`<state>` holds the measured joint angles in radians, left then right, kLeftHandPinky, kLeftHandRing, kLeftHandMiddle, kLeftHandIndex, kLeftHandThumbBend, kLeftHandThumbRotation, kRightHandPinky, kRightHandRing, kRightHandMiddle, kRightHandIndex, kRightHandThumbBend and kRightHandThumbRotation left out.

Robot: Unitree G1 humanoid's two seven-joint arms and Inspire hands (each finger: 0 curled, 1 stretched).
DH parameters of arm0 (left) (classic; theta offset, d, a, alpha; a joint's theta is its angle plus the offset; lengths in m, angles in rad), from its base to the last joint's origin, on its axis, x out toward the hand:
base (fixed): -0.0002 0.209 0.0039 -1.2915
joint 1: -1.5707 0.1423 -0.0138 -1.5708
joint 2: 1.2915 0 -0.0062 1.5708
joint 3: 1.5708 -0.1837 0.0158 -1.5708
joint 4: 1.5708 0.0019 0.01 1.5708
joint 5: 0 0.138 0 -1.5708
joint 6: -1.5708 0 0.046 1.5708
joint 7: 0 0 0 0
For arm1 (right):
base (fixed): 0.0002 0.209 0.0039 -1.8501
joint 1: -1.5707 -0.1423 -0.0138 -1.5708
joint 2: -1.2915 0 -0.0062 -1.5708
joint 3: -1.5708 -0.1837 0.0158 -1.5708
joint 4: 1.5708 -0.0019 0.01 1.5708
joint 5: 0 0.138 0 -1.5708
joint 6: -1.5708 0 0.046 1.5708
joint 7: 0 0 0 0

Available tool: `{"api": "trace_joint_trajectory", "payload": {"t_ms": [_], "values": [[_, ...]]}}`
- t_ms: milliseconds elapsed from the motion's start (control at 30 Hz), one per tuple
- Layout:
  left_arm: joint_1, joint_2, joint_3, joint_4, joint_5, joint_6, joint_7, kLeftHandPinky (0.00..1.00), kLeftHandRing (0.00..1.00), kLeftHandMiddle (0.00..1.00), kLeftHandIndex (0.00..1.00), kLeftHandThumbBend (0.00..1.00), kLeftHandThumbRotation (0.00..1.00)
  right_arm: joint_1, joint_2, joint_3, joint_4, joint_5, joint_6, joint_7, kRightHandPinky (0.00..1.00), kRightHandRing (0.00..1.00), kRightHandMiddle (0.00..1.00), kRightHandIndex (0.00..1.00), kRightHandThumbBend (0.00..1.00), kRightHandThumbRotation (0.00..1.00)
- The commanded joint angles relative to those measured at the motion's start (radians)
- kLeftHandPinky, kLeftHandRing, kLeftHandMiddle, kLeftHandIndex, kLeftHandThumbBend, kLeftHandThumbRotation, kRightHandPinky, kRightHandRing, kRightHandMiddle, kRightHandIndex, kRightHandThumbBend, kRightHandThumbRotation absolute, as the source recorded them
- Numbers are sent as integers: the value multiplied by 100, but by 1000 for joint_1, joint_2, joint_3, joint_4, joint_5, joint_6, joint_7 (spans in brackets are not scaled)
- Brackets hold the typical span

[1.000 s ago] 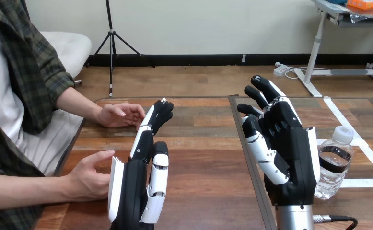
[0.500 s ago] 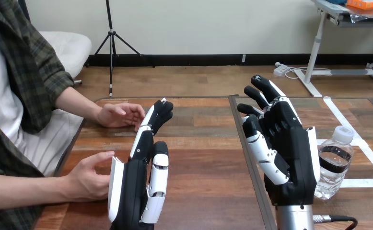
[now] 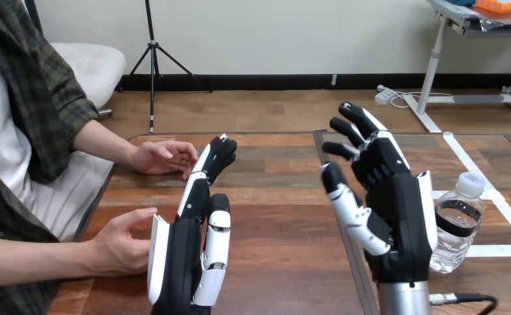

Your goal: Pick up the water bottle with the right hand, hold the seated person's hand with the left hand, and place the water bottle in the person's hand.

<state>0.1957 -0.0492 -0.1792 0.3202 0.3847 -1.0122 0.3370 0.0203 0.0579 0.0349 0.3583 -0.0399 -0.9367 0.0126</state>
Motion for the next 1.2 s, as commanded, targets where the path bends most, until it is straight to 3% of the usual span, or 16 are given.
{"api": "trace_joint_trajectory", "payload": {"t_ms": [0,167,333,600,967,1167], "values": [[-33,-29,1,-28,-1,-11,7,90,87,88,91,0,100,-66,-2,-48,-5,-88,-93,-58,76,85,88,82,57,27],[-32,-32,3,-28,8,-7,13,90,87,88,91,0,100,-80,-12,-81,6,-159,-141,-112,82,88,89,83,61,24],[-34,-31,3,-25,15,-11,21,90,87,88,91,0,100,-91,-17,-139,-2,-277,-175,-201,85,91,90,84,62,26],[-33,-30,-2,-23,15,-9,24,89,87,88,91,0,100,-110,-33,-199,2,-375,-221,-320,88,92,91,86,63,26],[-30,-31,-4,-22,10,-10,24,89,87,89,91,2,100,-123,-40,-270,-9,-468,-241,-470,87,91,90,86,64,23],[-29,-30,-3,-23,14,-5,26,89,87,89,91,3,100,-131,-51,-293,-6,-478,-258,-523,87,90,89,86,64,22]]}}
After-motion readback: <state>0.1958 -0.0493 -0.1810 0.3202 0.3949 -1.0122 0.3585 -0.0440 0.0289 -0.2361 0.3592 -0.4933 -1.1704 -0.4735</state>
